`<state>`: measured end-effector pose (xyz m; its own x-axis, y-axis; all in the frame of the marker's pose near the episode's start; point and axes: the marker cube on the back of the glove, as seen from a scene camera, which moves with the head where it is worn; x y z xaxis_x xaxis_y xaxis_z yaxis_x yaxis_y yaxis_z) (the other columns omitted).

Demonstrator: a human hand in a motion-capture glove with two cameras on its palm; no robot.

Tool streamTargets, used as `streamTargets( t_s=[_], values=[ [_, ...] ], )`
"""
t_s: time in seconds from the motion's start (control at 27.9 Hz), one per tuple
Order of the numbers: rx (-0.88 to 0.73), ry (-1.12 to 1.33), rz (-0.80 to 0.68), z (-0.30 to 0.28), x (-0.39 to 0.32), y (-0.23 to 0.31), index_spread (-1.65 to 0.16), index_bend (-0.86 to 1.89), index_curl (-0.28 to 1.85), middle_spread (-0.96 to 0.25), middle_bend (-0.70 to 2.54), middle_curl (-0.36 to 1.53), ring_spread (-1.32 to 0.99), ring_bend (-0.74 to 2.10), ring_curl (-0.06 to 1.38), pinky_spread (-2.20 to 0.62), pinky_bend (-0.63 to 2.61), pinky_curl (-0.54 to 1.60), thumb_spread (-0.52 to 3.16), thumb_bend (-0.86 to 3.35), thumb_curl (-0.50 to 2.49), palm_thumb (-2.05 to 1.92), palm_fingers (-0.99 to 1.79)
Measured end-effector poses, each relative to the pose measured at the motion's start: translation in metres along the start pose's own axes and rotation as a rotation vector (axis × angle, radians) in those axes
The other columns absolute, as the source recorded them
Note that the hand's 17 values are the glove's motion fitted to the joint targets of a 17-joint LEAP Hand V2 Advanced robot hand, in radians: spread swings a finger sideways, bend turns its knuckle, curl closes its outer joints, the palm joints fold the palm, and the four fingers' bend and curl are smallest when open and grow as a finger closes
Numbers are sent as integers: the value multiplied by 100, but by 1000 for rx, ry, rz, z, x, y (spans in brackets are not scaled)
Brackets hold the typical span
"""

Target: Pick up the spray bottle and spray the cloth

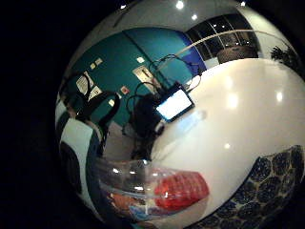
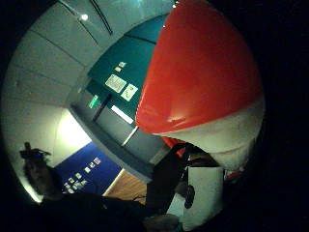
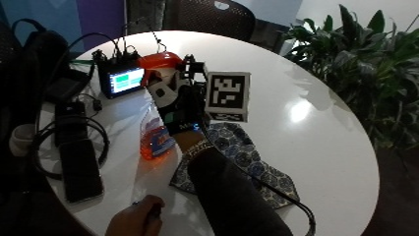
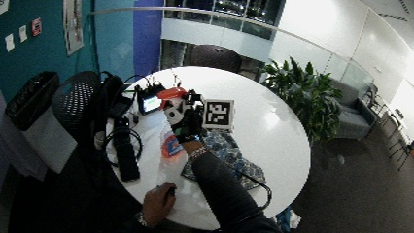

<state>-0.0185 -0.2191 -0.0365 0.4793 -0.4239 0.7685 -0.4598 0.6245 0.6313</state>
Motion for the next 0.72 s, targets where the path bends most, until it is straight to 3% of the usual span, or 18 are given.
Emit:
streamTargets(
  t_s=[0.47, 0.72],
  values=[
    [-8, -2, -31, 0, -9, -16, -28, 20, 56, -19, 63, 53, -16, 77, 46, -28, 59, 44, 79, -3, 66, 85, 138],
    [-50, 2, 79, 4, 6, 8, -28, 20, 56, -19, 62, 53, -16, 76, 46, -28, 57, 43, 78, -3, 66, 86, 137]
  ],
)
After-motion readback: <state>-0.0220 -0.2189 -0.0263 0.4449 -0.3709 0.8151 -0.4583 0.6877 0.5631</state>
